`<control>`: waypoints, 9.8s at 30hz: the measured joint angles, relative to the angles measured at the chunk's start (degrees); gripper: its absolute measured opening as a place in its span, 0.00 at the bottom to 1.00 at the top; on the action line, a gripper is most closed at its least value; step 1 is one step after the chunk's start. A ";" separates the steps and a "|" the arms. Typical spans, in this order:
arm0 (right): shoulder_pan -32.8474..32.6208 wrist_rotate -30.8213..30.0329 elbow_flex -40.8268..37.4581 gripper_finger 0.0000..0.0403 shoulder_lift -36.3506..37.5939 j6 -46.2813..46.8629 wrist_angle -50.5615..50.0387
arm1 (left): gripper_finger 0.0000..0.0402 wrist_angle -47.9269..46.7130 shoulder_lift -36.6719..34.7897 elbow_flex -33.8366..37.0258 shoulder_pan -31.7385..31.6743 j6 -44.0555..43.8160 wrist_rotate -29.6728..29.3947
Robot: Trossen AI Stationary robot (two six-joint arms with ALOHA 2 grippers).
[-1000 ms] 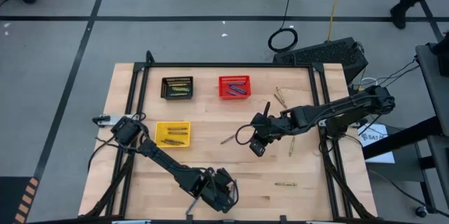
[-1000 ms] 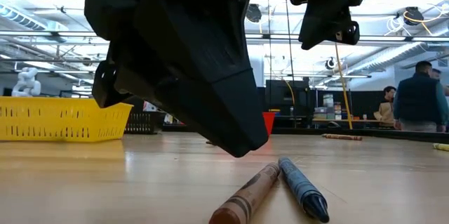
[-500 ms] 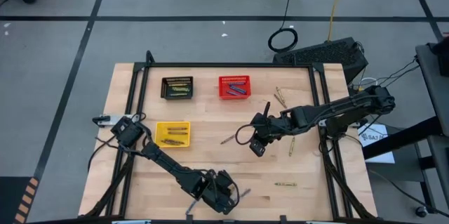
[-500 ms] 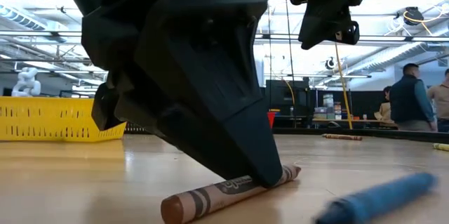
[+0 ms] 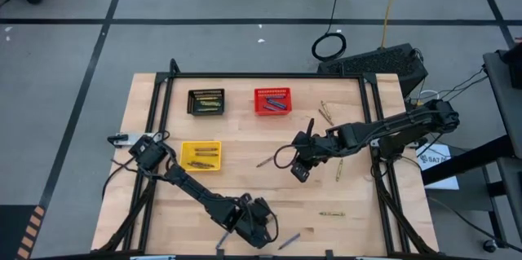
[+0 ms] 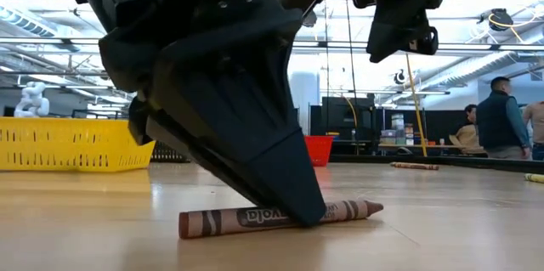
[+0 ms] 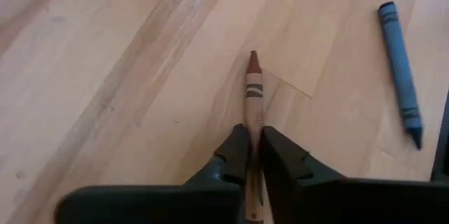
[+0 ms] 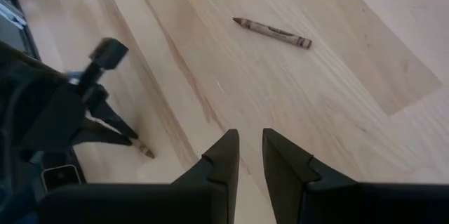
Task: Sort crayons
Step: Put the brown crayon into the yellow basket
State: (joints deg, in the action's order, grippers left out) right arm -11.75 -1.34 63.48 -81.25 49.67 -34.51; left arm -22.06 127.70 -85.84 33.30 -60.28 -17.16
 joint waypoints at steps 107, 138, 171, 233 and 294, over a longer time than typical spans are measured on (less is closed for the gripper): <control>-9.01 -9.16 -0.04 0.13 0.01 4.30 -3.90 | 0.09 -36.83 -23.00 2.05 -10.67 40.26 9.08; -9.81 -9.57 -0.04 0.13 0.02 3.12 -3.95 | 0.20 -22.68 -22.82 16.63 -16.31 46.87 12.65; -9.79 -9.42 -0.04 0.13 0.00 1.50 -3.97 | 0.01 -8.88 -22.95 26.18 -16.00 29.17 16.55; -9.73 -9.55 -0.04 0.13 0.00 1.93 -4.78 | 0.01 -32.43 -50.05 37.31 -24.76 39.76 13.13; -6.76 -16.92 -0.04 0.33 -0.61 27.79 -27.77 | 0.19 -34.42 -50.07 27.23 -17.03 52.03 3.32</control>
State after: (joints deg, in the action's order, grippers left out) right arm -18.51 -18.26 63.44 -81.87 77.46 -62.28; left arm -56.49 77.62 -58.61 16.27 -8.25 -13.84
